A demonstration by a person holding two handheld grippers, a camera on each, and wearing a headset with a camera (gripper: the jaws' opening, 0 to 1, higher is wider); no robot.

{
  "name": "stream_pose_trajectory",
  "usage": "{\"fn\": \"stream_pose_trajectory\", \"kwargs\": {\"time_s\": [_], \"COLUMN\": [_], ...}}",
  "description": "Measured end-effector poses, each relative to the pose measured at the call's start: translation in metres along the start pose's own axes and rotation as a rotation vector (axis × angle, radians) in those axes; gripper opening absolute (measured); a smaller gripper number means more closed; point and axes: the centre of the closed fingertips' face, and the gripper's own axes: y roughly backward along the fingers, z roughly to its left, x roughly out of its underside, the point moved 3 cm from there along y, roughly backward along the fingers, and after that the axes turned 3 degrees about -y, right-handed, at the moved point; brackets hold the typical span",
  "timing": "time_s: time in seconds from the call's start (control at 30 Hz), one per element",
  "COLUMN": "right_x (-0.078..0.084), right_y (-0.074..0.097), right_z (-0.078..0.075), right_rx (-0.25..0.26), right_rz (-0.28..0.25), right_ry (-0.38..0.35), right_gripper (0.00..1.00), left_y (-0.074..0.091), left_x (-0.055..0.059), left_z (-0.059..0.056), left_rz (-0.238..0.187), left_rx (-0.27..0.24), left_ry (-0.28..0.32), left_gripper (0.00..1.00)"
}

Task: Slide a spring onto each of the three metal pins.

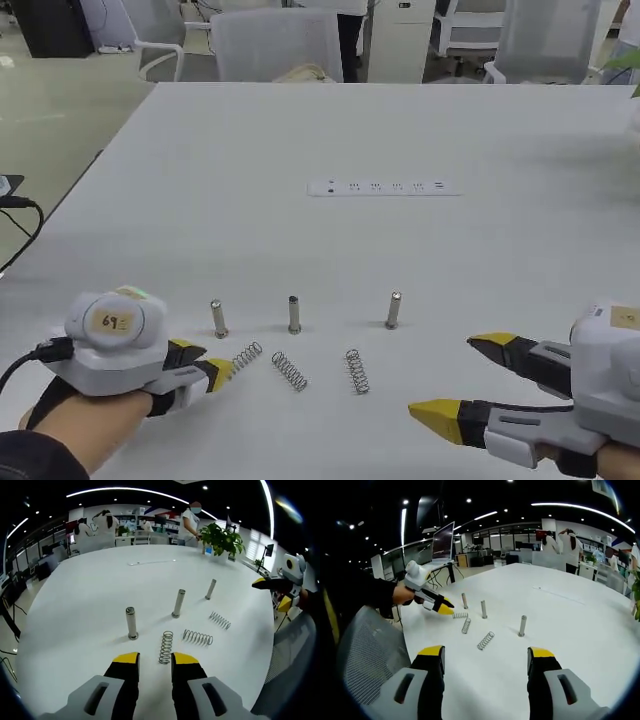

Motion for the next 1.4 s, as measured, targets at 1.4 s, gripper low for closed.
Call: {"fn": "stream_pose_trajectory", "kwargs": {"time_s": [1.4], "right_x": [0.002], "right_y": [-0.001], "right_z": [-0.001], "right_rx": [0.003], "right_rz": [0.008], "right_ry": [-0.003], "right_gripper": [0.66], "left_y": [-0.019], "left_x": [0.008], "left_z": [-0.014], "left_rz": [0.033], "left_rx": [0.04], "left_ry": [-0.126], "left_gripper": [0.06]}}
